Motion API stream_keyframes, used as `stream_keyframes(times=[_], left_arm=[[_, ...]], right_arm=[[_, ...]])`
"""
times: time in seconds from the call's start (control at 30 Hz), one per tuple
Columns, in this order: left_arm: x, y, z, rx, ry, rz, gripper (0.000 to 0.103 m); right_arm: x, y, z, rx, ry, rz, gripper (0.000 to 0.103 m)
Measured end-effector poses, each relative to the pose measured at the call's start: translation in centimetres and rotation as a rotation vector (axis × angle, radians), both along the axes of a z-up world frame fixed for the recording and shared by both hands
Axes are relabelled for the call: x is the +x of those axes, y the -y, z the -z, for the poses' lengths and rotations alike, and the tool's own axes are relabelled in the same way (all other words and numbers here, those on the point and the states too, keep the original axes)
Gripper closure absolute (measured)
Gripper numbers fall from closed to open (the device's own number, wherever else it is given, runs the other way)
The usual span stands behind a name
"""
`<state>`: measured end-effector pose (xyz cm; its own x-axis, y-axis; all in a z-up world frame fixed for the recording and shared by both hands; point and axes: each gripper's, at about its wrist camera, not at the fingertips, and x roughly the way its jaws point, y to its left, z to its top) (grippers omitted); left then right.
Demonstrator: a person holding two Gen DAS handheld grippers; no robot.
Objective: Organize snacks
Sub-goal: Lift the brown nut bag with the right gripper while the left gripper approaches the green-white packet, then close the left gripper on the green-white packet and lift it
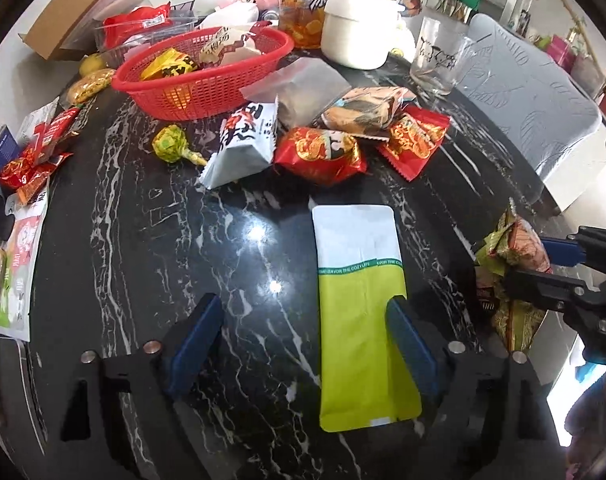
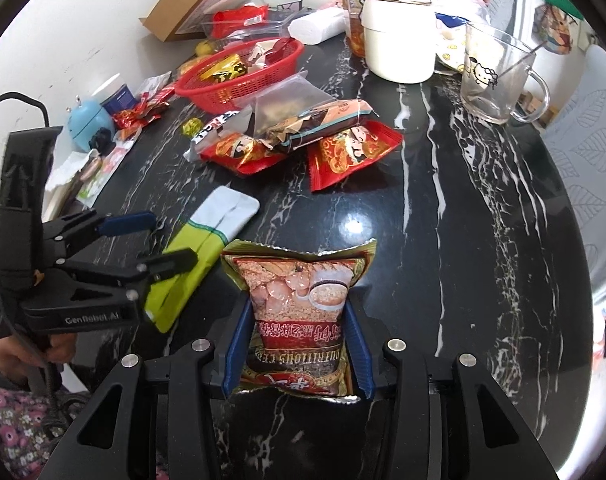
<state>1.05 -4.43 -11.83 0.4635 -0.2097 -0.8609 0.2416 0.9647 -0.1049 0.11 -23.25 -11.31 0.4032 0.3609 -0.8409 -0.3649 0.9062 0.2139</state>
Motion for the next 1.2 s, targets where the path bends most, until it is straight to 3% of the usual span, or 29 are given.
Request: stream_keyframes(times=[0.13, 0.27, 0.4, 0.8, 0.87, 1.0, 1.2], left_arm=[[0.2, 0.1, 0.0, -0.001, -0.008, 0.017, 0.019], [0.1, 0.5, -0.5, -0.036, -0.006, 0.037, 0.019], [-0.2, 1.5, -0.7, -0.037, 0.008, 0.076, 0.019], [-0.1, 3.5, 0.2, 0.055, -0.005, 0.104, 0.019], [-0.3, 3.6, 0.2, 0.074, 0.005, 0.106, 0.025], [-0.7, 3.8, 0.0, 0.077, 0.040, 0.114, 0.055], [-0.8, 4.3, -0.1, 0.088, 0.046, 0.142, 0.057]], right_arm=[[0.0, 0.1, -0.1, -0.012, 0.002, 0.013, 0.056], [-0.1, 0.2, -0.1, -0.045, 0.015, 0.029, 0.040], [0.2, 0.5, 0.5, -0.028, -0.011, 0.036, 0.040], [0.4, 0.6, 1.2, 0.024, -0.043, 0.020, 0.040], [0.4, 0.8, 1.1, 0.025, -0.039, 0.025, 0.040], [0.2, 1.6, 1.0, 0.026, -0.030, 0.047, 0.040], [0.0, 2.2, 1.2, 0.039, -0.032, 0.066, 0.040]])
